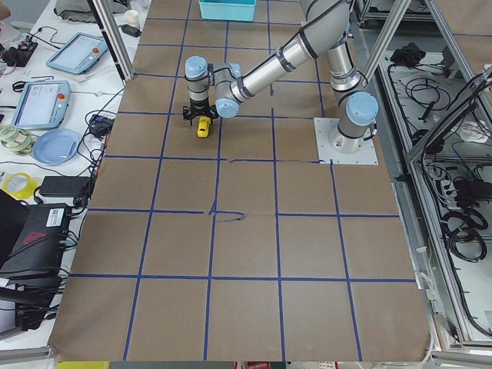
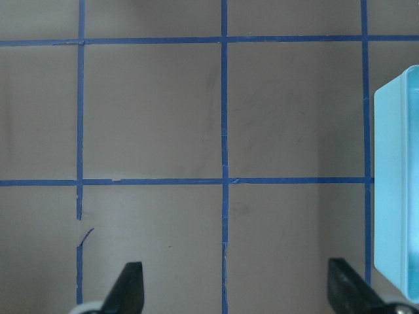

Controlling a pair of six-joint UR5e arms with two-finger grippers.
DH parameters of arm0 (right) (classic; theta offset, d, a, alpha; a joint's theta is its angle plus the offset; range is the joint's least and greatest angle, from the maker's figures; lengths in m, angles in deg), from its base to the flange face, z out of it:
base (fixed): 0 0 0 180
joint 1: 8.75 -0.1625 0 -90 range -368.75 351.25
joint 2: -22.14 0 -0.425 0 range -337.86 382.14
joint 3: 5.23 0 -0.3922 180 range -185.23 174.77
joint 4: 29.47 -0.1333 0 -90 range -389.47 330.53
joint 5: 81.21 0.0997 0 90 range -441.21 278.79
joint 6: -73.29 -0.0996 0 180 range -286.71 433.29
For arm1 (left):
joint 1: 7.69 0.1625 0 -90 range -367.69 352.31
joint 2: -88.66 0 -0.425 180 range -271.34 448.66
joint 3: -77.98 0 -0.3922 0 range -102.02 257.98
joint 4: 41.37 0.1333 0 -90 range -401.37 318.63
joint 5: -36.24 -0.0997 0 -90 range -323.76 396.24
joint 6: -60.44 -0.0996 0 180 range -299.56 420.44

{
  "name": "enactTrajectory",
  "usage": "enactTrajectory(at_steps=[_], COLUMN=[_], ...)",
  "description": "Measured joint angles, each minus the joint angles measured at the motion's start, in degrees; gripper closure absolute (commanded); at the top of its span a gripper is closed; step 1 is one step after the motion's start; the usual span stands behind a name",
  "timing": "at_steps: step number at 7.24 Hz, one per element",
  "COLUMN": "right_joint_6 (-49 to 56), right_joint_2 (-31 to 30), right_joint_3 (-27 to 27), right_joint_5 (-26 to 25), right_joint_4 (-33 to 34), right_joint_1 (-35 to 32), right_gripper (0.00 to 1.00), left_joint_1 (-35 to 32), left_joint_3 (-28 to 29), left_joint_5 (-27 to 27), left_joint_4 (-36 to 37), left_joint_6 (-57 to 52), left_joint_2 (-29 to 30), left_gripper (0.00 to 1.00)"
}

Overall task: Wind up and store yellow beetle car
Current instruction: 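Close the left gripper on the yellow car, pressing it to the table, then drag the car backward toward the robot with the left gripper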

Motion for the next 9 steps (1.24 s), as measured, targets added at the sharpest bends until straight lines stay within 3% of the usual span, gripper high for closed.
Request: enactTrajectory(at_steps=[6,7,9], right_joint_6=[0.00,0.00,0.00], right_joint_2=[0.00,0.00,-0.09], right_joint_3=[0.08,0.11,0.47], right_joint_5=[0.00,0.00,0.00], right_joint_4=[0.00,0.00,0.02], right_joint_1=[0.00,0.00,0.00], right_gripper=[0.00,0.00,0.00], left_joint_1=[0.49,0.53,0.56], left_joint_3=[-0.82,-0.31,0.54], left_joint_5=[0.93,1.08,1.29], left_joint_4=[-2.59,-2.52,-2.57], left_joint_6=[-8.09,-8.27,-8.21], left_joint_2=[-1.24,-0.95,-0.36], left_gripper=[0.20,0.35,0.55])
